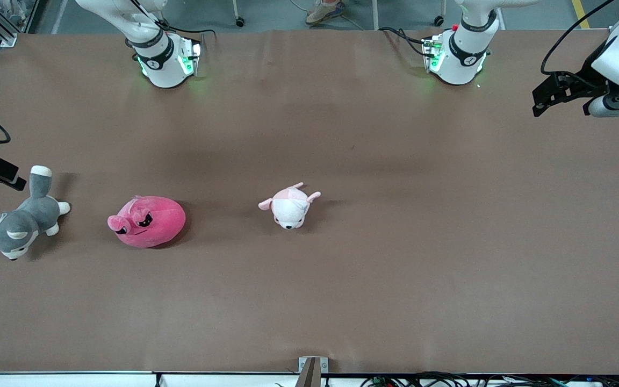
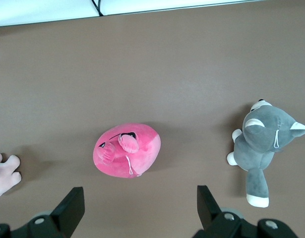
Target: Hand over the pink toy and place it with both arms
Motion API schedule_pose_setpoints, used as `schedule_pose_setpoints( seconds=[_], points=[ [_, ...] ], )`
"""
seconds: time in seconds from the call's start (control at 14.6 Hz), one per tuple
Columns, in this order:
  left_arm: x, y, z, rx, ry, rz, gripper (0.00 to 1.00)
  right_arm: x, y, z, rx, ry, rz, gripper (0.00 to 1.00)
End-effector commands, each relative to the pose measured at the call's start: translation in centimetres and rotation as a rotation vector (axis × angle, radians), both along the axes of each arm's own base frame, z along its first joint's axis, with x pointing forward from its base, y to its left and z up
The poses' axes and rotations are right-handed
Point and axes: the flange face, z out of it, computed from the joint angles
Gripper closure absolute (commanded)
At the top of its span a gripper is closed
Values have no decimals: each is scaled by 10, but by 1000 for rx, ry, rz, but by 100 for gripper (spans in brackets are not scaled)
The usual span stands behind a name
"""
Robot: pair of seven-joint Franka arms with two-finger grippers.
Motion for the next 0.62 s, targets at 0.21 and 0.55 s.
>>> schedule_pose_setpoints(
  seconds=[0.21, 0.55],
  points=[
    [3, 0, -3, -7, 1, -20, 0, -6, 1, 18, -38, -33, -12, 0],
    [4, 1, -4, -4, 2, -20, 0, -14, 15, 29, -31, -46, -52, 0]
  ],
)
